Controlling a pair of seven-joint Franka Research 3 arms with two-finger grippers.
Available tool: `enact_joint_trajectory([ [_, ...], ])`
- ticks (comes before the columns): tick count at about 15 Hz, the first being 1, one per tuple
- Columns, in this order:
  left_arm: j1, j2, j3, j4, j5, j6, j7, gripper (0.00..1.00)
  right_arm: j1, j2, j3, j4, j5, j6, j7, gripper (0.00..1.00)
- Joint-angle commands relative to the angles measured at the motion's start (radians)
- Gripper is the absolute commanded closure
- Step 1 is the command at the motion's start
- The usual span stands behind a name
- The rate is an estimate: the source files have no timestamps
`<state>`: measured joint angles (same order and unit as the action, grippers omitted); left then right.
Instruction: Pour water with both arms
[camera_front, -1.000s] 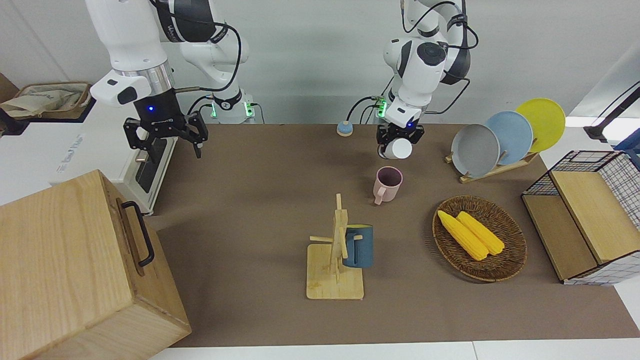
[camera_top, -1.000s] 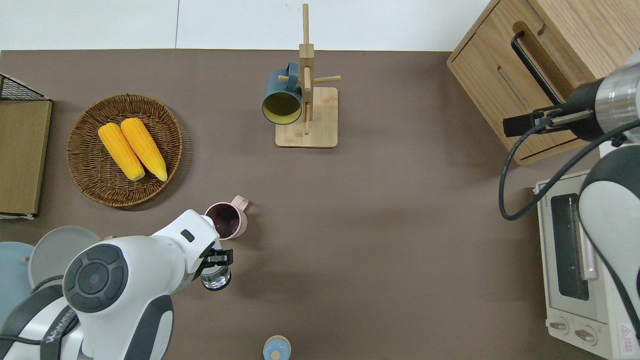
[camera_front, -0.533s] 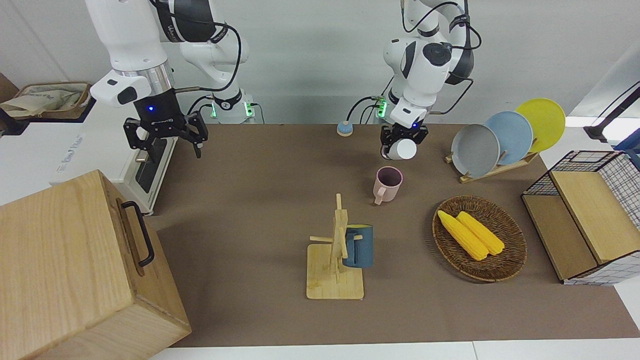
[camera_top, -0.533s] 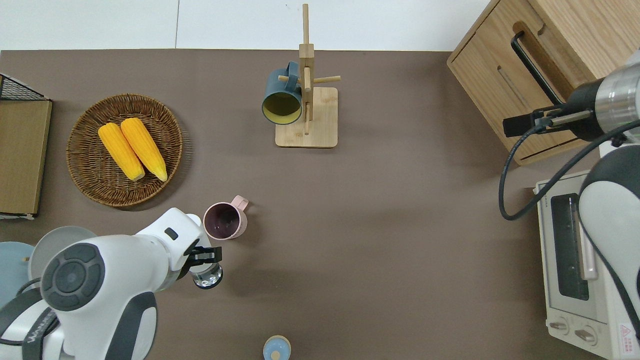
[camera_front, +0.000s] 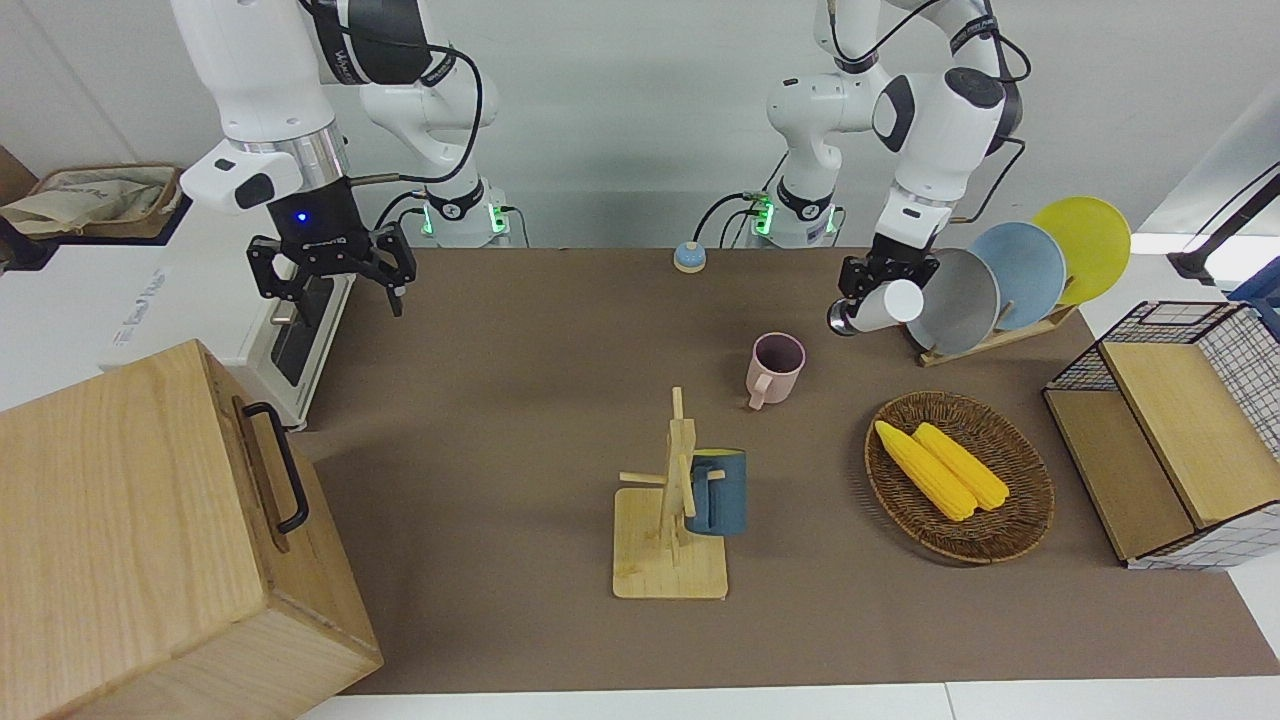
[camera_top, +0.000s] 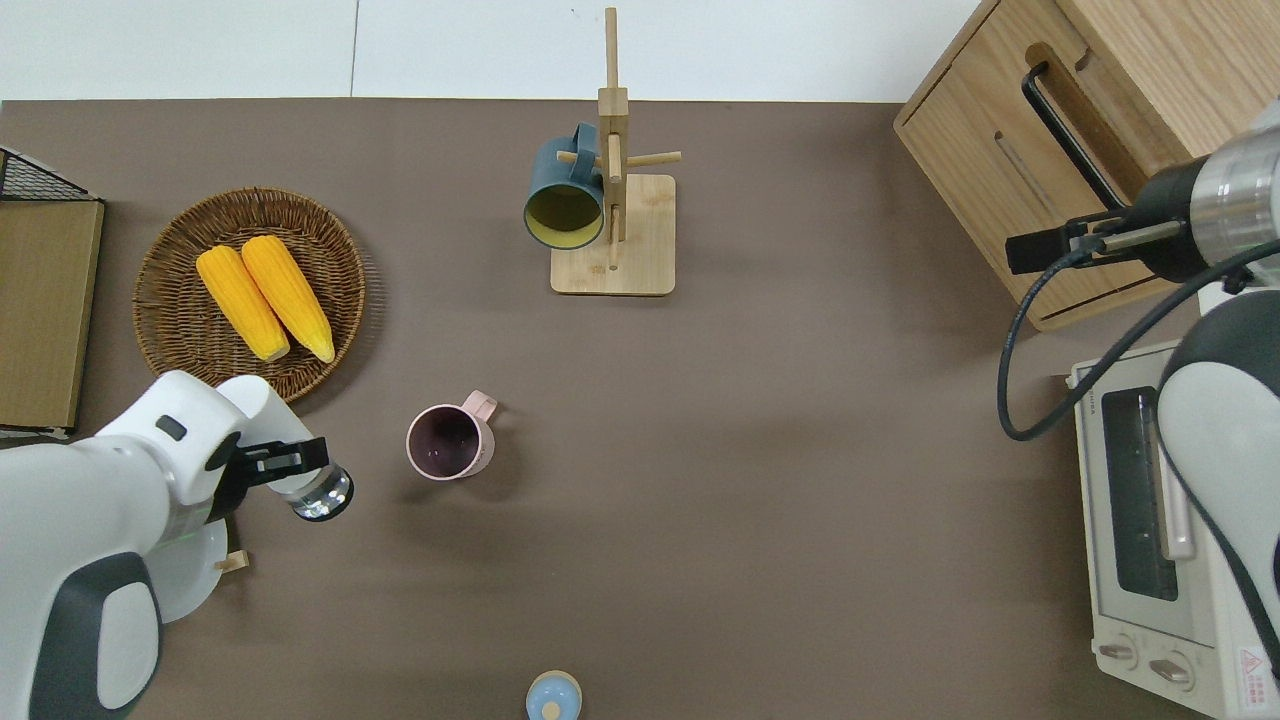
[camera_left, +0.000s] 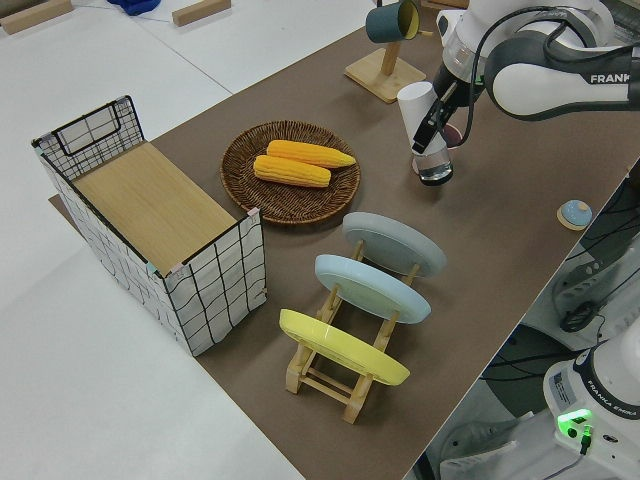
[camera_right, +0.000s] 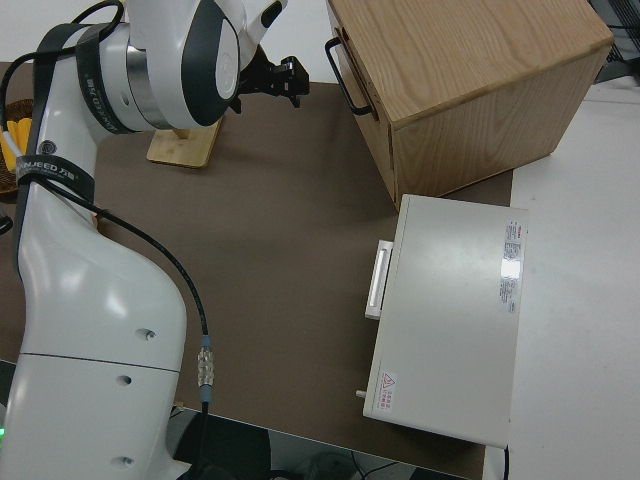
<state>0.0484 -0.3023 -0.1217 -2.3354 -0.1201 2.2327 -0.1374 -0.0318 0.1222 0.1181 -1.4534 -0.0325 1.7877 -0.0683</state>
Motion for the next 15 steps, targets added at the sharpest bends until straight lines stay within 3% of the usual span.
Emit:
enact_joint_trajectory([
  [1,0.005,-0.008,0.043,0.089,0.028,0.088,-0.001,1.0,-0.014,-0.007,0.008,-0.002,0.013,0.004,-0.01,0.011],
  [6,0.008,0.074,0.108,0.258,0.086,0.148,0.002,1.0,-0.014,-0.007,0.008,-0.002,0.013,0.002,-0.01,0.011],
  [12,0.016,0.227,0.177,0.456,0.129,0.15,0.054,1.0,-0.014,-0.007,0.008,-0.002,0.014,0.004,-0.01,0.011],
  [15,0.016,0.305,0.252,0.582,0.119,0.15,0.157,1.0,-0.014,-0.007,0.008,-0.002,0.014,0.002,-0.011,0.011],
])
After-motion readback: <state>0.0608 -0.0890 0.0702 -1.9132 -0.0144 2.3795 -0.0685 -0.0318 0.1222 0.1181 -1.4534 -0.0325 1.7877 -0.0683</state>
